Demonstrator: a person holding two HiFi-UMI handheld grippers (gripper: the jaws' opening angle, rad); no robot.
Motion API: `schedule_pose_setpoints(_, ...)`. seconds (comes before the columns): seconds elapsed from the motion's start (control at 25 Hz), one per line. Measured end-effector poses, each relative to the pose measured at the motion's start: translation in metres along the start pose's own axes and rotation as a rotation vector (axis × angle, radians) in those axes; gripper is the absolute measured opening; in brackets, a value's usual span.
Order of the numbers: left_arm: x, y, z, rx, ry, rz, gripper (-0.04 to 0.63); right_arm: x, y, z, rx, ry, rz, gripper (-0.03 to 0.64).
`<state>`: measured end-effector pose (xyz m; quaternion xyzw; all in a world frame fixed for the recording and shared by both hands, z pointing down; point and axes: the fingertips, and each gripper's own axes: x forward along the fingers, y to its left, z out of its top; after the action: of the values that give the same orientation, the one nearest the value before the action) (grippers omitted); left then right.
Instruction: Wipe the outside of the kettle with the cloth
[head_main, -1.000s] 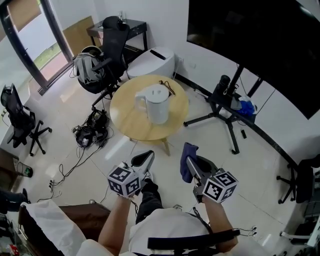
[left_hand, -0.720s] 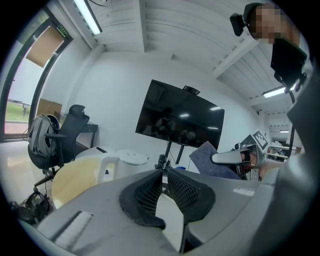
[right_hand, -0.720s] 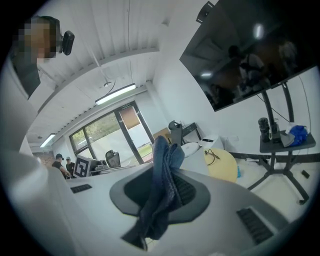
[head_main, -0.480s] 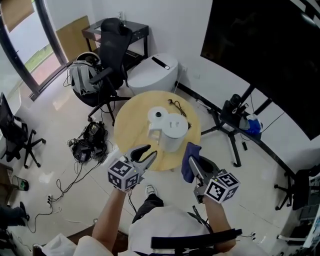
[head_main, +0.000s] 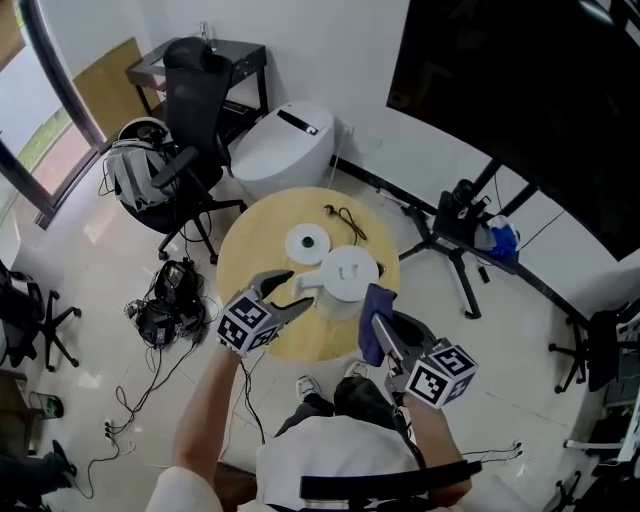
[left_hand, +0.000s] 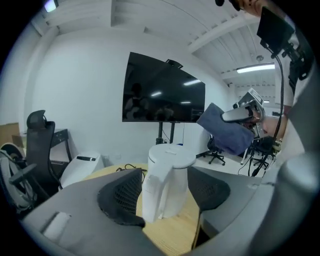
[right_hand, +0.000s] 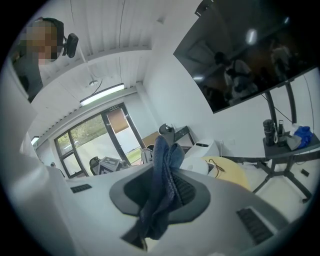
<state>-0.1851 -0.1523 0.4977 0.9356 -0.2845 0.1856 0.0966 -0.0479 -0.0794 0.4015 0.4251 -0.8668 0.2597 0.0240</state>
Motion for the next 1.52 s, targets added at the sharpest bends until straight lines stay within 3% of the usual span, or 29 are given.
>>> schedule_pose_setpoints(0.36,0.041,0.007,-0.006,0.059,0.044,-0.168,0.285,0.015,-0.02,0.021,0.001,0.009,-0.006,0.08)
schedule_pose_setpoints(0.48,0.048,0.005,-0.011,0.057,0.054,-0.175,0.225,0.02,-0.028,0.022,-0.008,0.029,-0.005,0.08)
schedule_pose_setpoints(0.64,0.051,0.002,-0.01,0.035,0.029,-0.179,0.218,0.029,-0.04,0.022,-0.09,0.084,-0.015,0.08)
schedule_pose_setpoints(0.88,0.051,-0.006,-0.01,0.063,0.036,-0.151,0.192,0.056,-0.054,0.004,-0.286,0.263,-0.025,0.081)
schedule_pose_setpoints(1.2,0.051,-0.016,-0.007,0.091,0.041,-0.103,0.177,0.087,-0.044,-0.027,-0.486,0.503,0.027,0.081)
schedule_pose_setpoints(1.52,0.052,-0.018,-0.007,0.079,0.048,-0.084,0.176,0.116,-0.022,-0.043,-0.583,0.688,0.178,0.081)
